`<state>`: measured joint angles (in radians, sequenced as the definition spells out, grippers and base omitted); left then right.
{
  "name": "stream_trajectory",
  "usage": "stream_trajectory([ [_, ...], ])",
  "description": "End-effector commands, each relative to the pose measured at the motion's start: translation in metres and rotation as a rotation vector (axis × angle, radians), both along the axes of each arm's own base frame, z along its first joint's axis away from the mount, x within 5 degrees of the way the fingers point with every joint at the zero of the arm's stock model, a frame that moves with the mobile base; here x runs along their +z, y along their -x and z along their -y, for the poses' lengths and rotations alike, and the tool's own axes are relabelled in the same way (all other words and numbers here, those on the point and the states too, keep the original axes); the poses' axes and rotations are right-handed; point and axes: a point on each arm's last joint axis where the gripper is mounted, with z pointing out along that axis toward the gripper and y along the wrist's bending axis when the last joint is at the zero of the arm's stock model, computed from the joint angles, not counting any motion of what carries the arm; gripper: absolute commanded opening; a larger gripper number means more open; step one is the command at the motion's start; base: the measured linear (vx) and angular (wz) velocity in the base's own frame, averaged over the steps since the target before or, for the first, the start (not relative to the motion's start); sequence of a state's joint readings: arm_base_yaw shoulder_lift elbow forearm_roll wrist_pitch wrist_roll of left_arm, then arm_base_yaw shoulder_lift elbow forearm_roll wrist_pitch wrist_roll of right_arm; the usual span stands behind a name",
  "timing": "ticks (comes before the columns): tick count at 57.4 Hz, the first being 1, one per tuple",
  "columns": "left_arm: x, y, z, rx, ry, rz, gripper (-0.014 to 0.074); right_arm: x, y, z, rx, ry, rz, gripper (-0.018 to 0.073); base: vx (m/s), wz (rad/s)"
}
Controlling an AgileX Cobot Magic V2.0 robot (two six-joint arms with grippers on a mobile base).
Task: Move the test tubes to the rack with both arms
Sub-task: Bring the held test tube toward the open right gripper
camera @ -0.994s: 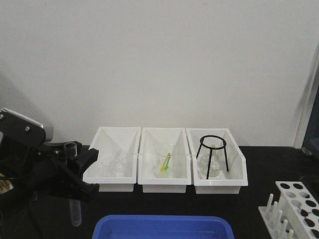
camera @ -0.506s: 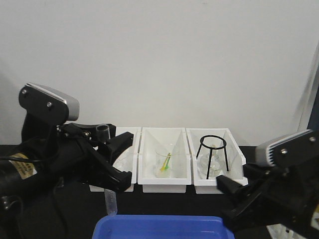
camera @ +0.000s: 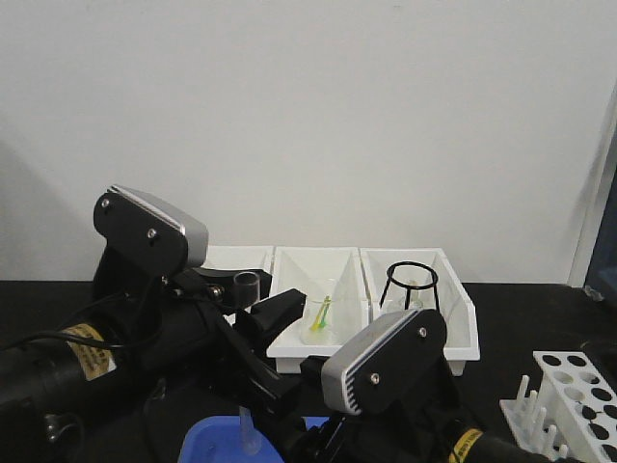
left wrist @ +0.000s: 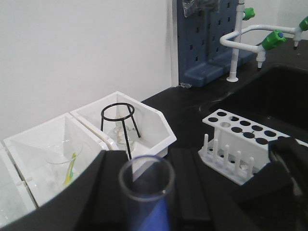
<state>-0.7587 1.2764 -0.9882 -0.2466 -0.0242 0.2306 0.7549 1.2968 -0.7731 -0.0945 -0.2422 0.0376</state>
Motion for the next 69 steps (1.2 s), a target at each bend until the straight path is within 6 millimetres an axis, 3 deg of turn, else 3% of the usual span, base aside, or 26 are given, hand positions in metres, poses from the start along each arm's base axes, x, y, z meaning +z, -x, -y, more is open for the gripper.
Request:
stream_trajectory([
  [1,0.025,0.003,-0.002,0.009,0.092,0.089,-0.0022,0.029,0.001,-0.001,0.016,-0.116,0.135,0.0405,0.0,0.0],
  [21,0.013,-0.002,0.004,0.005,0.06,0.042,-0.0022,0.034,0.002,-0.001,0.018,-0.18,0.149,0.0405,0.0,0.0],
  [69,0.018,0.007,0.014,-0.029,0.11,0.066,-0.0022,0.034,0.001,-0.002,0.019,-0.217,0.13,0.0405,0.0,0.0],
])
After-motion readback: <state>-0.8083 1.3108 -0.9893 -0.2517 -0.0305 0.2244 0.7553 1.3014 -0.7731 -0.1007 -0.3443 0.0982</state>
